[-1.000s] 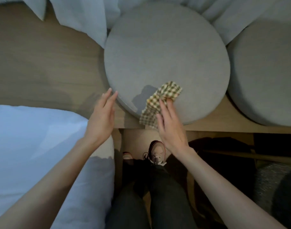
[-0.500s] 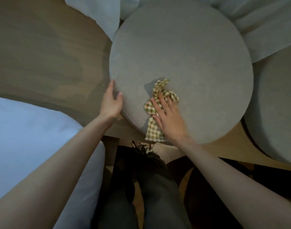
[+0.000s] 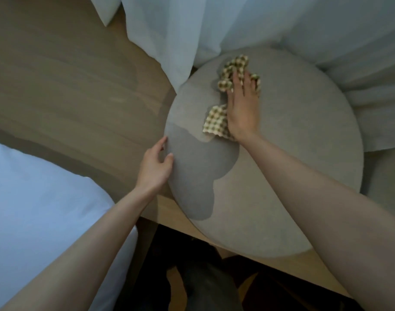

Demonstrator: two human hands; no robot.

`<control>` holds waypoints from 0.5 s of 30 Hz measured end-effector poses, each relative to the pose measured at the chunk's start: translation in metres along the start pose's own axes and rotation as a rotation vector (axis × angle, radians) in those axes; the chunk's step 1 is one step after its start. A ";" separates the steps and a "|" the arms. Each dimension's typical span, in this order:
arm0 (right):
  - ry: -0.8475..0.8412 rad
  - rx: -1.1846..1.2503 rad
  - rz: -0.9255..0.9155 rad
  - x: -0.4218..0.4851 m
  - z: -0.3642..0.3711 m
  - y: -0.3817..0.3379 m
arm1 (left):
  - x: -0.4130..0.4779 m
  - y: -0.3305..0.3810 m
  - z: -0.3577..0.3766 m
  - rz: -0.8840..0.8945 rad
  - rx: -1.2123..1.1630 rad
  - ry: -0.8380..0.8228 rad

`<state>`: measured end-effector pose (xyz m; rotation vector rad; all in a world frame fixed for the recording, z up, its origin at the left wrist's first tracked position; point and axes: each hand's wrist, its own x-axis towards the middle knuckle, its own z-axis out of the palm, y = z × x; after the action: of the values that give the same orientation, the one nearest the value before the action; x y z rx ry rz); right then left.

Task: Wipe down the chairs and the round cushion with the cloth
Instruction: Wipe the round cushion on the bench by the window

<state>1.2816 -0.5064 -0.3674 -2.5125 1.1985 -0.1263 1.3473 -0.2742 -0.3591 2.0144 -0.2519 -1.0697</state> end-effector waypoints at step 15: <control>-0.339 0.163 -0.527 -0.131 -0.011 -0.014 | -0.002 0.008 0.009 -0.085 -0.185 0.015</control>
<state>1.2058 -0.4013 -0.3427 -2.5102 0.3678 0.0689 1.3412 -0.2835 -0.3548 1.8798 -0.0574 -1.0890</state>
